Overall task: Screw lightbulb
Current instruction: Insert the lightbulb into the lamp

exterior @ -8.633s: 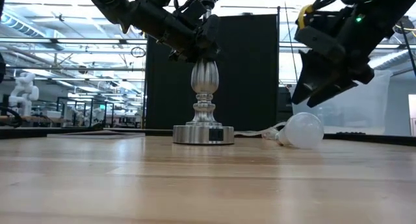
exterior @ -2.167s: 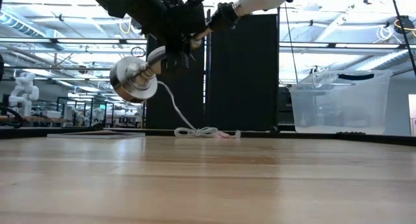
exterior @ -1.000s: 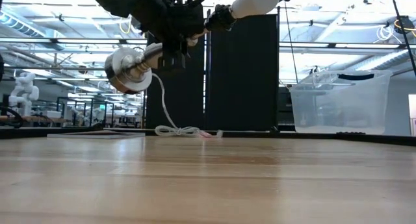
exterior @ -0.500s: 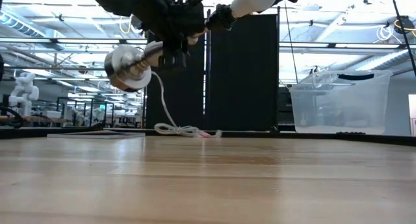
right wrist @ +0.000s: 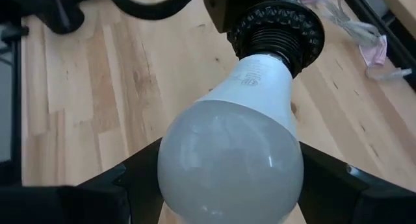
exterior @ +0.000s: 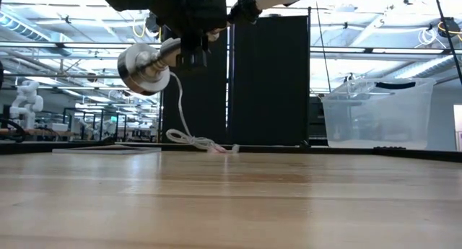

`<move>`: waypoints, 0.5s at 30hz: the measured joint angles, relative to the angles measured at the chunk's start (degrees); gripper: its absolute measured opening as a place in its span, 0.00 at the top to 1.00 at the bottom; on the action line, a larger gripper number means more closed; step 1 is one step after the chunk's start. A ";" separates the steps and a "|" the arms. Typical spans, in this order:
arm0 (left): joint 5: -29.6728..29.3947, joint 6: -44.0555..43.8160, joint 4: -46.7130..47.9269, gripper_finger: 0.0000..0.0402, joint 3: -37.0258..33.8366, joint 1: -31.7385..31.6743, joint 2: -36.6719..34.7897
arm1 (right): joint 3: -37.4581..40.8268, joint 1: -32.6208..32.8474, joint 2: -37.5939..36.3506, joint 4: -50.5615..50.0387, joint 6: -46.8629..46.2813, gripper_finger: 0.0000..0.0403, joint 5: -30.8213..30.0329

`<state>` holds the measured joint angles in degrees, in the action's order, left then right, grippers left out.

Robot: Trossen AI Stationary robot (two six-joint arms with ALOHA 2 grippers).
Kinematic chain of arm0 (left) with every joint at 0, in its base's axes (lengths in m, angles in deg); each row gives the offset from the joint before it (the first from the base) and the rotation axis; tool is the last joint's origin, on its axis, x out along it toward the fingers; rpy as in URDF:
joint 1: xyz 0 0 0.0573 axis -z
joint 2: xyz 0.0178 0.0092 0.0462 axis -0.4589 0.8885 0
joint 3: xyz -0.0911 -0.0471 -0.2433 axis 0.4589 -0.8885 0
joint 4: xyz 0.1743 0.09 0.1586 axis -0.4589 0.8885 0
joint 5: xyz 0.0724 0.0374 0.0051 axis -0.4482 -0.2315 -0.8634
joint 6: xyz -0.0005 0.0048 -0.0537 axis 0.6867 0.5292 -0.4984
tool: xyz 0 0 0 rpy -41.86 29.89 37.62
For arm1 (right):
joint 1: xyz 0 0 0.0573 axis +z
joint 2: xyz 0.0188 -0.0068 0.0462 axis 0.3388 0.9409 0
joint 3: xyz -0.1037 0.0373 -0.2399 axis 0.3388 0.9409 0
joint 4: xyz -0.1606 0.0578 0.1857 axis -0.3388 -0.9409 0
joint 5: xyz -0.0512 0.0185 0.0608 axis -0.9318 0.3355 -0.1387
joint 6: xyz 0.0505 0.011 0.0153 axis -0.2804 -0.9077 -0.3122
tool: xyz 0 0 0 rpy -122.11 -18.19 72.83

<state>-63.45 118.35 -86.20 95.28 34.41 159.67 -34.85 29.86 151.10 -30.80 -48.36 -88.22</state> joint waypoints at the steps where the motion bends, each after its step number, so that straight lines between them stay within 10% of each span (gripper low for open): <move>1: 0.06 -0.01 0.00 0.67 0.00 0.13 0.00 | 0.00 0.20 0.01 -0.10 1.04 0.34 -0.07; 15: 3.01 5.75 -1.72 0.67 0.00 0.76 0.00 | -0.02 1.03 0.20 -2.03 9.62 0.33 -1.08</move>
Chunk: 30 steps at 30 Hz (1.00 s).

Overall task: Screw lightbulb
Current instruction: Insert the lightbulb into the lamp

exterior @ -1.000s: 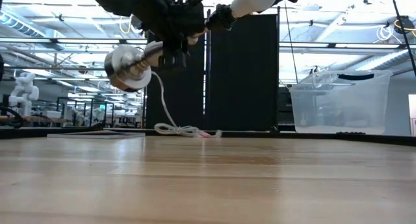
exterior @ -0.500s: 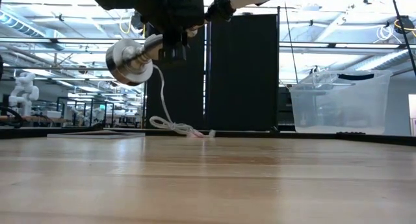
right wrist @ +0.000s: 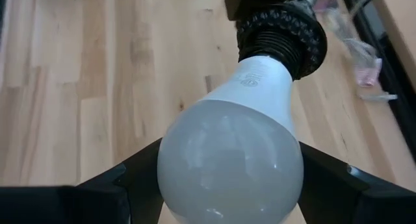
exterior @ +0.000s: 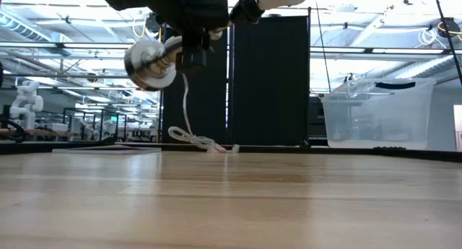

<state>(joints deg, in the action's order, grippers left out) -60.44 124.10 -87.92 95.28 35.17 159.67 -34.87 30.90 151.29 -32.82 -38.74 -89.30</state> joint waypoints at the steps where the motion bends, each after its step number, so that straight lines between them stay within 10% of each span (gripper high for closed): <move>1: 0.26 0.59 -0.65 0.67 0.00 0.00 0.00 | 0.00 0.01 0.00 0.38 -0.25 0.33 0.10; 30: 1.40 4.97 -11.40 0.67 0.00 -0.59 0.00 | -0.20 0.00 -0.08 7.76 -18.60 0.30 -1.06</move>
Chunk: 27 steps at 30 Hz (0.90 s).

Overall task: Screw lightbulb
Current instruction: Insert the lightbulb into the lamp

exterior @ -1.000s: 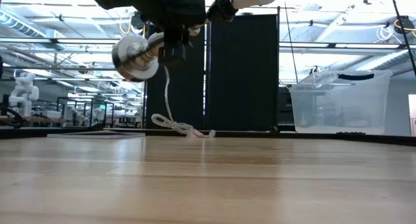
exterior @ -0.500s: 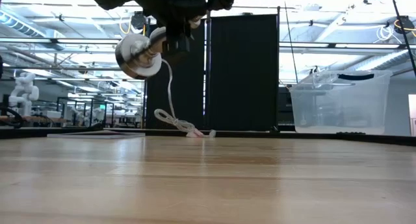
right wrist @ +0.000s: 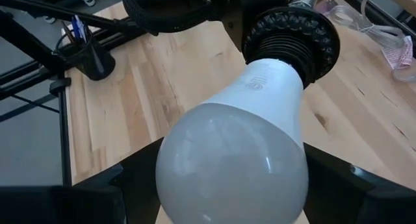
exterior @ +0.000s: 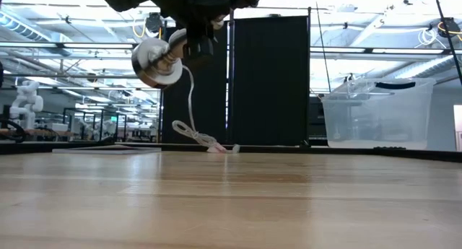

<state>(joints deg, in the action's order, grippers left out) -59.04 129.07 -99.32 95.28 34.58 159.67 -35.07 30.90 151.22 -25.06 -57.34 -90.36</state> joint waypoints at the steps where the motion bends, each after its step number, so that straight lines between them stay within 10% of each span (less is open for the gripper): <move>1: 0.00 0.33 -0.02 0.67 0.00 0.00 0.00 | 0.00 0.00 0.03 -0.08 -0.35 0.30 0.02; 27: 4.75 0.99 0.42 0.68 0.26 0.42 0.15 | 0.15 -0.35 0.24 2.23 -6.16 0.30 3.28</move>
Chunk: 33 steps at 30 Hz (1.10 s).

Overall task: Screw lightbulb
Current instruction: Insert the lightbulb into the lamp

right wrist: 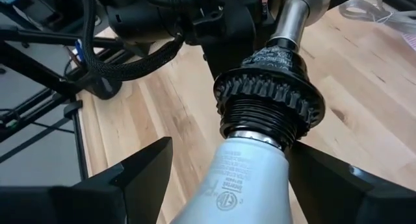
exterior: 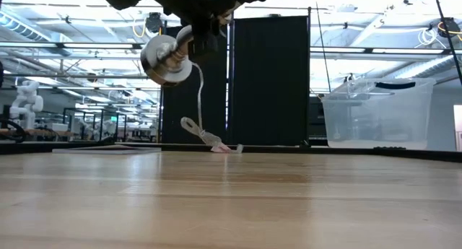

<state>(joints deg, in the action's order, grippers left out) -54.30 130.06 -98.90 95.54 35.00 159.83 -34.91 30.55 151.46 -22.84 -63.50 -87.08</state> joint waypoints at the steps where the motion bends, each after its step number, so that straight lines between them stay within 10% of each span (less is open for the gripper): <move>1: 0.09 -0.81 0.77 0.68 0.00 0.00 0.00 | 0.00 0.02 0.00 -0.29 0.13 0.30 0.13; 22: 10.25 -34.76 17.99 0.68 -0.35 0.60 0.00 | -0.02 0.04 -0.48 -2.93 2.84 0.29 2.92; 33: 11.27 -37.38 16.68 0.68 -0.35 0.59 1.75 | 0.00 -0.05 -0.44 -0.01 8.53 0.12 2.34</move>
<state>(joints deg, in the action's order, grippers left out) -43.02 92.68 -82.22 95.19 35.59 161.58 -34.91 30.50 151.02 -22.85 -54.97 -84.74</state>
